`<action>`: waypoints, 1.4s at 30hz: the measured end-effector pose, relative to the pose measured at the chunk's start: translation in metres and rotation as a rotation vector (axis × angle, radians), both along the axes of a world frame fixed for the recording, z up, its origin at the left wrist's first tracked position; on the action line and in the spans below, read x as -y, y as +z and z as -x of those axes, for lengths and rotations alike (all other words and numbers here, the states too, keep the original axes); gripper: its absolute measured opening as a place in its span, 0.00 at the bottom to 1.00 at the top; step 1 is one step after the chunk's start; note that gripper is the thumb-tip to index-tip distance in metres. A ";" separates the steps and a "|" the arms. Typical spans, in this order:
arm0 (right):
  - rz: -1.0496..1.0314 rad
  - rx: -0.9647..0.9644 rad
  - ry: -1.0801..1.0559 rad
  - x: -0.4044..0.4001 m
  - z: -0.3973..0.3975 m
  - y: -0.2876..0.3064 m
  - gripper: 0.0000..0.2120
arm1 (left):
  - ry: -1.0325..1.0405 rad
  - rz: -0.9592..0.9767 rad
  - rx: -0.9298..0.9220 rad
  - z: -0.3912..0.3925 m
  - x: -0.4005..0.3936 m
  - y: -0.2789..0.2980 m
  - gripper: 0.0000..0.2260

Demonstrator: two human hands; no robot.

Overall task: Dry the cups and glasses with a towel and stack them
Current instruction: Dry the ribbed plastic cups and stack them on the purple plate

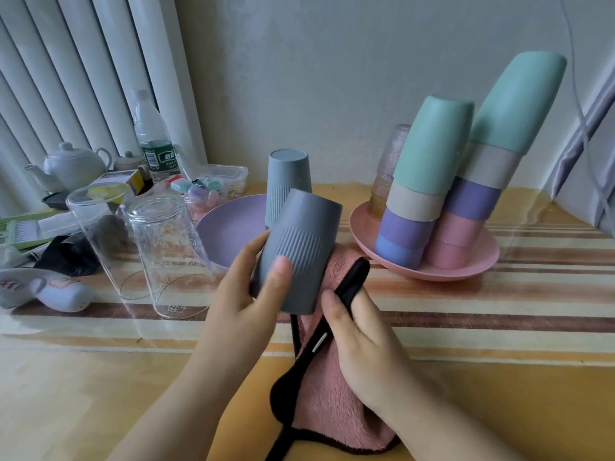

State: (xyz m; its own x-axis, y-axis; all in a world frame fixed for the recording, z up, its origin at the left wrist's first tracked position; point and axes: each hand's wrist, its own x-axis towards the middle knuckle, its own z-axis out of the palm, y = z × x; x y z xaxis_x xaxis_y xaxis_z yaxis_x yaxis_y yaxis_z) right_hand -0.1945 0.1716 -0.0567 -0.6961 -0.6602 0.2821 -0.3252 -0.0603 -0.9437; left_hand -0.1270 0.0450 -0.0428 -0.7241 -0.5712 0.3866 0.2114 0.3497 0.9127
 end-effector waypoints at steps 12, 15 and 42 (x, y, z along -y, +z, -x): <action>0.331 0.233 -0.182 -0.016 0.021 0.021 0.10 | -0.466 -0.314 0.179 -0.008 -0.016 0.004 0.13; 0.345 0.284 -0.129 -0.013 0.021 0.018 0.14 | -0.526 -0.520 0.097 -0.007 -0.020 -0.001 0.19; 0.181 -0.083 -0.095 -0.016 0.026 0.019 0.09 | -0.448 0.145 0.364 -0.008 0.007 0.003 0.29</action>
